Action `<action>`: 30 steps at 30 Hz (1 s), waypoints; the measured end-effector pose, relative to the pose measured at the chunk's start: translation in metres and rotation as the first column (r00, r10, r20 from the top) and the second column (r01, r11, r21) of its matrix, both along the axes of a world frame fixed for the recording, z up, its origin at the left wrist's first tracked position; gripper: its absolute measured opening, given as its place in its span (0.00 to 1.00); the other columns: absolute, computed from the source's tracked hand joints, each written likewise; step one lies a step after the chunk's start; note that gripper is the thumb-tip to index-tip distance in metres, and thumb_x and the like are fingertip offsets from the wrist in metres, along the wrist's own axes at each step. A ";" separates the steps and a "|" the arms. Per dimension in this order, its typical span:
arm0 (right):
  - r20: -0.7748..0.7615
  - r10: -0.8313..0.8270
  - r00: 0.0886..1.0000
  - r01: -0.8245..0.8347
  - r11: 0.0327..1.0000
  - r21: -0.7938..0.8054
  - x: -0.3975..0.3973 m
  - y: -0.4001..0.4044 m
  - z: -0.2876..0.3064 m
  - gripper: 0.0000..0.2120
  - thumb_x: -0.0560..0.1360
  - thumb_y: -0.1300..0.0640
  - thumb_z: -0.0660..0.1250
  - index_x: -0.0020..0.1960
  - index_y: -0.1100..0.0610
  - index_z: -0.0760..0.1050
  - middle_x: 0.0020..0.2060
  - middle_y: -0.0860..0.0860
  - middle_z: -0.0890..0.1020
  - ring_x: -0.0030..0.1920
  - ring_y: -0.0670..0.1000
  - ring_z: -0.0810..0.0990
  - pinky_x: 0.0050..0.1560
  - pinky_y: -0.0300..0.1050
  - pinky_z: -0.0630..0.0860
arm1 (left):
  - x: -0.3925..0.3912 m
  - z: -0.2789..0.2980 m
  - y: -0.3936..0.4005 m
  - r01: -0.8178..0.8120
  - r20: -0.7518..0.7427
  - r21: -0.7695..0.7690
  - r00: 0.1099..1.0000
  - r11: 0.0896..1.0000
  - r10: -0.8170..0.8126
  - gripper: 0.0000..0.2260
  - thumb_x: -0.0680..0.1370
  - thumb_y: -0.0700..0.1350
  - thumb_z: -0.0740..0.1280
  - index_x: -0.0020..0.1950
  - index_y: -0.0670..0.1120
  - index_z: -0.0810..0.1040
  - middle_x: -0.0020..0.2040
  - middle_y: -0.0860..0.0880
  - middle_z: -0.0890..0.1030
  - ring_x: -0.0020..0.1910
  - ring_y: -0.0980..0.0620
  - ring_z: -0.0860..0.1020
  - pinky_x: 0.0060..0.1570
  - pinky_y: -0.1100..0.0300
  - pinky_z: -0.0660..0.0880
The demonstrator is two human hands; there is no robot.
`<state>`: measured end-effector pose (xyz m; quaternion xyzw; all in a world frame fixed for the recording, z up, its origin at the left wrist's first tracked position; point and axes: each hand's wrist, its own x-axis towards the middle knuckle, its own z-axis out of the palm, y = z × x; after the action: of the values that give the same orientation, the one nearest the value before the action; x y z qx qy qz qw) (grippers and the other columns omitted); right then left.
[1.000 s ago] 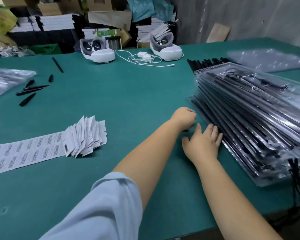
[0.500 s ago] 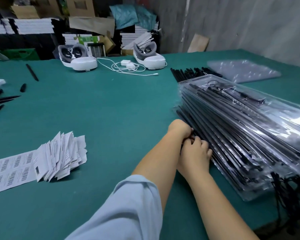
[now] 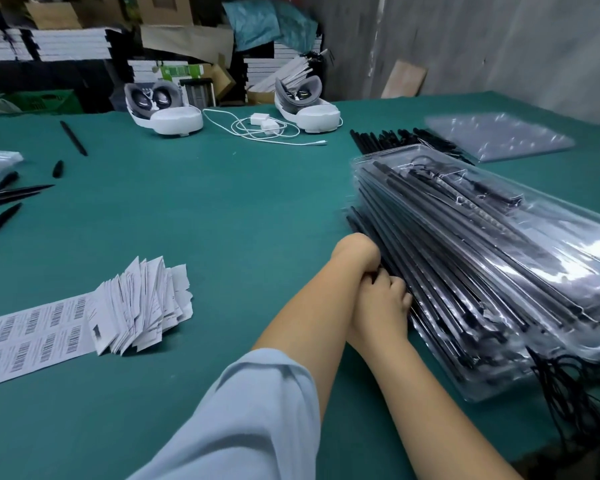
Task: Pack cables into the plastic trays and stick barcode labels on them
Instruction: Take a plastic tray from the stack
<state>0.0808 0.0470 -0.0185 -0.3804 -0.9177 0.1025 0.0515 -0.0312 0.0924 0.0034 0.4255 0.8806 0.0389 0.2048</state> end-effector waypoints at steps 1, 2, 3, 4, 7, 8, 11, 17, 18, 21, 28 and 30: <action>-0.001 0.008 1.000 -0.008 1.000 0.001 -0.002 -0.004 0.000 0.19 0.74 0.57 0.57 0.63 0.59 0.67 0.66 0.58 0.66 0.64 0.60 0.62 0.63 0.53 0.58 | -0.002 0.001 -0.005 0.006 -0.016 -0.011 1.000 1.000 -0.006 0.14 0.81 0.42 0.59 0.62 0.40 0.77 0.57 0.42 0.77 0.48 0.44 0.72 0.57 0.54 0.73; -0.004 0.014 1.000 -0.014 1.000 -0.001 -0.003 -0.008 0.000 0.18 0.74 0.57 0.57 0.63 0.59 0.67 0.66 0.58 0.66 0.64 0.60 0.62 0.64 0.53 0.58 | -0.004 0.001 -0.009 0.021 -0.042 -0.030 0.999 0.999 -0.023 0.14 0.81 0.42 0.59 0.62 0.40 0.77 0.59 0.42 0.77 0.50 0.43 0.73 0.58 0.54 0.73; -0.009 0.021 1.000 -0.021 1.000 -0.006 -0.005 -0.011 -0.001 0.19 0.74 0.56 0.57 0.64 0.59 0.66 0.66 0.58 0.65 0.64 0.60 0.62 0.64 0.53 0.58 | -0.006 0.001 -0.013 0.030 -0.059 -0.038 0.998 0.999 -0.032 0.14 0.81 0.43 0.59 0.63 0.40 0.77 0.61 0.42 0.77 0.52 0.42 0.74 0.58 0.54 0.73; -0.015 0.030 0.999 -0.030 0.999 -0.012 -0.006 -0.015 -0.001 0.19 0.74 0.56 0.57 0.64 0.59 0.66 0.67 0.58 0.65 0.65 0.60 0.62 0.65 0.53 0.58 | -0.008 0.000 -0.016 0.031 -0.070 -0.048 0.997 0.998 -0.035 0.14 0.81 0.43 0.60 0.63 0.40 0.76 0.62 0.42 0.77 0.53 0.42 0.74 0.58 0.54 0.73; -0.030 0.044 0.999 -0.045 0.999 -0.026 -0.013 -0.024 0.000 0.19 0.74 0.56 0.57 0.64 0.59 0.67 0.68 0.59 0.64 0.65 0.60 0.61 0.65 0.53 0.58 | -0.015 -0.001 -0.028 0.027 -0.106 -0.047 0.994 0.999 -0.032 0.14 0.80 0.43 0.60 0.63 0.41 0.76 0.61 0.42 0.77 0.55 0.42 0.75 0.56 0.54 0.73; -0.033 0.041 0.999 -0.042 0.999 -0.031 -0.015 -0.026 0.001 0.19 0.74 0.56 0.57 0.64 0.59 0.67 0.68 0.59 0.64 0.65 0.60 0.61 0.65 0.53 0.58 | -0.017 -0.002 -0.031 0.019 -0.113 -0.033 0.993 0.999 -0.023 0.14 0.80 0.42 0.60 0.63 0.41 0.77 0.61 0.42 0.78 0.57 0.41 0.76 0.56 0.55 0.73; -0.045 0.051 0.998 -0.053 0.998 -0.042 -0.023 -0.036 0.002 0.19 0.75 0.56 0.57 0.65 0.59 0.66 0.68 0.59 0.64 0.65 0.60 0.62 0.66 0.52 0.58 | -0.024 -0.004 -0.041 -0.009 -0.116 -0.024 0.993 1.000 0.006 0.13 0.80 0.42 0.60 0.61 0.40 0.78 0.60 0.42 0.78 0.59 0.41 0.76 0.54 0.55 0.73; -0.058 0.112 0.992 -0.114 0.993 -0.042 -0.041 -0.058 -0.002 0.20 0.74 0.56 0.58 0.65 0.59 0.65 0.67 0.59 0.64 0.65 0.59 0.61 0.66 0.52 0.58 | -0.048 -0.008 -0.064 -0.043 -0.128 -0.016 0.991 0.999 0.041 0.14 0.79 0.42 0.60 0.62 0.41 0.77 0.56 0.42 0.78 0.53 0.41 0.75 0.51 0.55 0.72; -0.062 0.117 0.991 -0.120 0.992 -0.048 -0.044 -0.062 -0.002 0.21 0.74 0.56 0.58 0.66 0.59 0.64 0.68 0.59 0.63 0.65 0.59 0.61 0.66 0.52 0.58 | -0.052 -0.008 -0.068 -0.047 -0.130 -0.024 0.991 0.999 0.043 0.14 0.79 0.42 0.60 0.62 0.42 0.77 0.53 0.42 0.78 0.49 0.42 0.74 0.50 0.56 0.71; -0.074 0.135 0.988 -0.140 0.987 -0.072 -0.056 -0.073 -0.003 0.22 0.74 0.56 0.58 0.67 0.60 0.63 0.69 0.60 0.62 0.66 0.59 0.60 0.67 0.51 0.57 | -0.062 -0.008 -0.081 -0.070 -0.132 -0.041 0.989 0.997 0.064 0.13 0.80 0.44 0.60 0.61 0.42 0.77 0.49 0.43 0.75 0.47 0.43 0.73 0.48 0.56 0.70; -0.091 0.159 0.983 -0.161 0.987 -0.019 -0.068 -0.087 -0.015 0.26 0.75 0.53 0.57 0.71 0.61 0.60 0.73 0.61 0.55 0.68 0.60 0.57 0.69 0.52 0.53 | -0.064 -0.007 -0.103 -0.265 -0.038 0.122 0.962 0.957 0.271 0.08 0.78 0.42 0.62 0.41 0.41 0.76 0.33 0.48 0.69 0.41 0.45 0.72 0.41 0.57 0.68; -0.094 0.158 0.983 -0.157 0.987 0.014 -0.068 -0.088 -0.019 0.26 0.75 0.52 0.56 0.71 0.60 0.61 0.73 0.61 0.54 0.69 0.60 0.56 0.68 0.53 0.52 | -0.059 -0.004 -0.108 -0.373 0.049 0.186 0.928 0.909 0.370 0.08 0.78 0.40 0.61 0.39 0.41 0.74 0.33 0.48 0.69 0.40 0.45 0.72 0.40 0.58 0.67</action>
<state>0.0123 -0.0415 -0.0377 -0.3013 -0.9417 0.1211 0.0877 -0.0905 -0.0157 -0.0008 0.2678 0.9363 0.1642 0.1572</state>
